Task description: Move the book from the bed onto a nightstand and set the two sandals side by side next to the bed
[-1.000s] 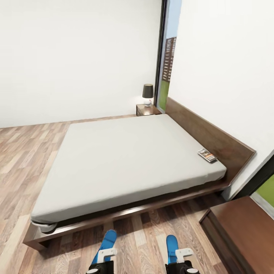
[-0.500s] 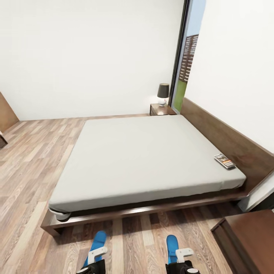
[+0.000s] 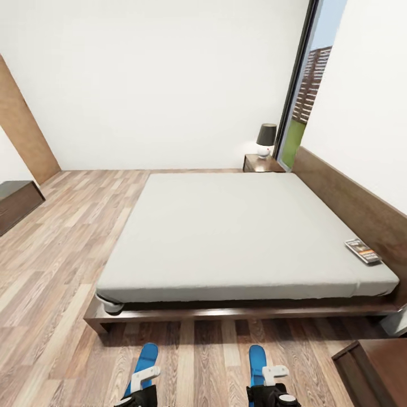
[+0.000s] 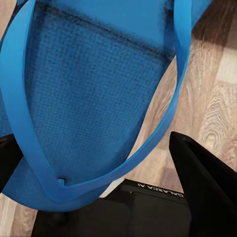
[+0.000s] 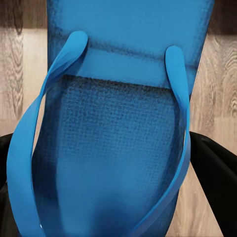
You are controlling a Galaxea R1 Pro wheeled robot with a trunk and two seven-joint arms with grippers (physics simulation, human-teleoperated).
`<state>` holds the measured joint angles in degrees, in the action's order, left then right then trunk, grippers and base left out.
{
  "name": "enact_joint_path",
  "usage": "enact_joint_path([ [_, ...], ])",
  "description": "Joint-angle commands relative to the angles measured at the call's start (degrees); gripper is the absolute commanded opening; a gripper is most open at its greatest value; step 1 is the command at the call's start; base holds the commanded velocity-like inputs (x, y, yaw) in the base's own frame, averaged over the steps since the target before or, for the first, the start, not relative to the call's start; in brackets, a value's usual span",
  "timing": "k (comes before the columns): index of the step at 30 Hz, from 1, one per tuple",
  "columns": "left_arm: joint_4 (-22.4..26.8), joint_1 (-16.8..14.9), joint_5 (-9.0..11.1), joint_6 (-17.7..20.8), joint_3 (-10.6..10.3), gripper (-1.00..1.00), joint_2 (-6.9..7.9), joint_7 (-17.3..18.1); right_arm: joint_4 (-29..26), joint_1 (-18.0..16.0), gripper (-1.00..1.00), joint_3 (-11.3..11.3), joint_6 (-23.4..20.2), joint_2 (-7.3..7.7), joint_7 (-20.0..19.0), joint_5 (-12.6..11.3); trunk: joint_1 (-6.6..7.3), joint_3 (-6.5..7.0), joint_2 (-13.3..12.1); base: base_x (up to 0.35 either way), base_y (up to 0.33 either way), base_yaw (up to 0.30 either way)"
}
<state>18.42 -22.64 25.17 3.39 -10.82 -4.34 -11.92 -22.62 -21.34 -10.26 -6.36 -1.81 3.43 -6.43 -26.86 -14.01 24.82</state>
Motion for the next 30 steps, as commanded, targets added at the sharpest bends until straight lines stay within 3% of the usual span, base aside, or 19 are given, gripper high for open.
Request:
enact_joint_path([
  [1,0.13,-0.03,0.31,0.26,-0.47,-1.00,0.04,-0.55,-0.14,-0.01,-1.00,-0.47,-0.30,0.06,0.35,-0.60,-0.03,-0.13,0.10,0.000,0.000,0.254],
  [10,0.19,-0.09,0.31,0.45,-0.44,-1.00,-0.06,-0.50,-0.22,-0.01,-1.00,-0.42,-0.23,0.06,0.43,-0.60,-0.03,-0.38,0.10,0.000,0.000,0.255],
  [12,0.34,-0.46,0.31,2.51,-0.43,-1.00,-0.22,-0.58,-0.23,-0.01,-1.00,-0.41,-0.28,0.06,1.01,-0.60,-0.03,-0.44,0.10,0.000,0.000,0.255],
  [16,0.80,-2.74,0.89,10.57,-0.43,-1.00,-0.40,-0.80,-0.30,-0.01,-1.00,-0.42,-0.37,-0.01,2.69,-0.52,-0.03,-0.57,0.10,0.000,0.000,0.227],
  [20,0.89,-4.72,2.89,12.72,-0.43,-1.00,-0.29,-1.04,-0.35,-0.06,-1.00,-0.58,-0.74,-0.14,4.32,-0.08,-0.03,-0.61,0.10,0.000,0.000,0.076],
  [27,0.86,-10.64,3.87,20.34,-0.49,-1.00,0.17,-1.61,1.01,-0.86,-1.00,-0.51,-10.77,-0.29,5.33,-0.49,-0.03,-0.62,0.10,0.000,0.000,0.008],
  [30,0.80,-11.18,3.93,21.06,-0.51,-1.00,0.33,-1.22,2.42,-2.99,-1.00,-0.47,-11.70,-0.29,5.40,-0.59,-0.03,-0.62,0.10,0.000,0.000,0.000],
])
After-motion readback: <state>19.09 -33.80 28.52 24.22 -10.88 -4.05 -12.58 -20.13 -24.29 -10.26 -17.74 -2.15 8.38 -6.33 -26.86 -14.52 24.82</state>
